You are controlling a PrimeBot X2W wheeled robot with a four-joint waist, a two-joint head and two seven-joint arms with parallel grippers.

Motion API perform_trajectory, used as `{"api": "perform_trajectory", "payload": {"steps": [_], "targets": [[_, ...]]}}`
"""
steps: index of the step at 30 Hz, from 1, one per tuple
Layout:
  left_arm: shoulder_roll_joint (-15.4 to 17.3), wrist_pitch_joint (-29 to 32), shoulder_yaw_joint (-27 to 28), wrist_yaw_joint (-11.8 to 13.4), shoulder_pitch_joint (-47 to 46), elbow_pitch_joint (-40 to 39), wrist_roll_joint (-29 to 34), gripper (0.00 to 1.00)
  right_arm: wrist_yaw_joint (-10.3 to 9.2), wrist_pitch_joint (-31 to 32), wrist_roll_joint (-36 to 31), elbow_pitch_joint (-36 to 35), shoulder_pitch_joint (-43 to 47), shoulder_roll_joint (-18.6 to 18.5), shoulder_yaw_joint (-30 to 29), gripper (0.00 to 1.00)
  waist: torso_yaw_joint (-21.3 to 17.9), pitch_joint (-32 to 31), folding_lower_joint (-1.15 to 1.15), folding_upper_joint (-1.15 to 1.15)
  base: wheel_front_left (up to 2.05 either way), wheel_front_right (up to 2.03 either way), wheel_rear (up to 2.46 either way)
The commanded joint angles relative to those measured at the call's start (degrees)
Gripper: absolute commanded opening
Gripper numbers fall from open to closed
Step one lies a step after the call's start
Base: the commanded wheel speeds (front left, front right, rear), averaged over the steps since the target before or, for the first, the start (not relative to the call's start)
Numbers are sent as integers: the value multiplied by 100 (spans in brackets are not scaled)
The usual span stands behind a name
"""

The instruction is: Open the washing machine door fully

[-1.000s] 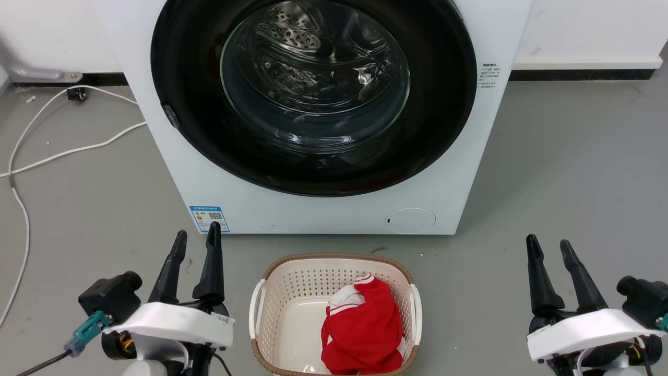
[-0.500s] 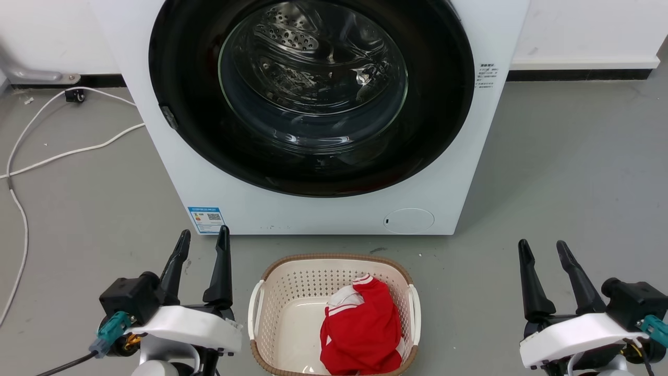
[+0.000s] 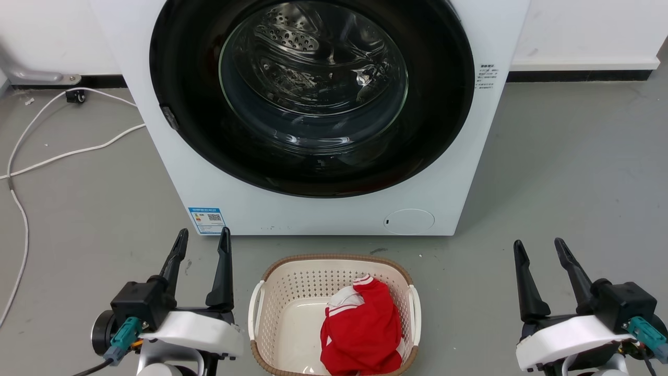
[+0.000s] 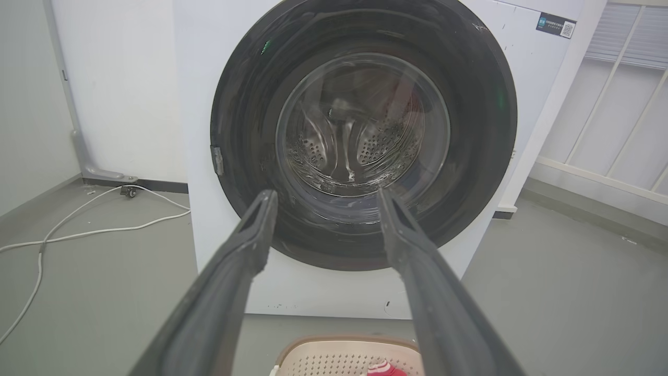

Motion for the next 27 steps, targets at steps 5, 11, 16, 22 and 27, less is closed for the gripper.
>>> {"api": "perform_trajectory", "payload": {"steps": [5, 11, 16, 22, 27], "targets": [[-12, -106, 16, 47, 63, -113, 279, 100, -2, -83, -298, -56, 20, -1, 5, 100, 1, -1, 0, 0, 0, 0, 0], [-44, -172, 43, 63, 131, -152, 521, 100, -2, -117, -485, -83, 65, 0, 2, 100, 3, 0, 0, 0, 0, 0, 0], [-52, -225, 33, 65, 159, -166, 770, 100, -2, -146, -685, -112, 96, 1, -13, 100, 3, -4, 0, 0, 0, 0, 0], [-59, -295, 40, 78, 168, -166, 1043, 100, -2, -170, -886, -137, 115, 2, 22, 100, -2, -3, 0, 0, 0, 0, 0], [-74, -348, 46, 89, 195, -181, 1245, 100, -2, -196, -1060, -151, 123, 2, 33, 100, 5, -2, 0, 0, 0, 0, 0]]}}
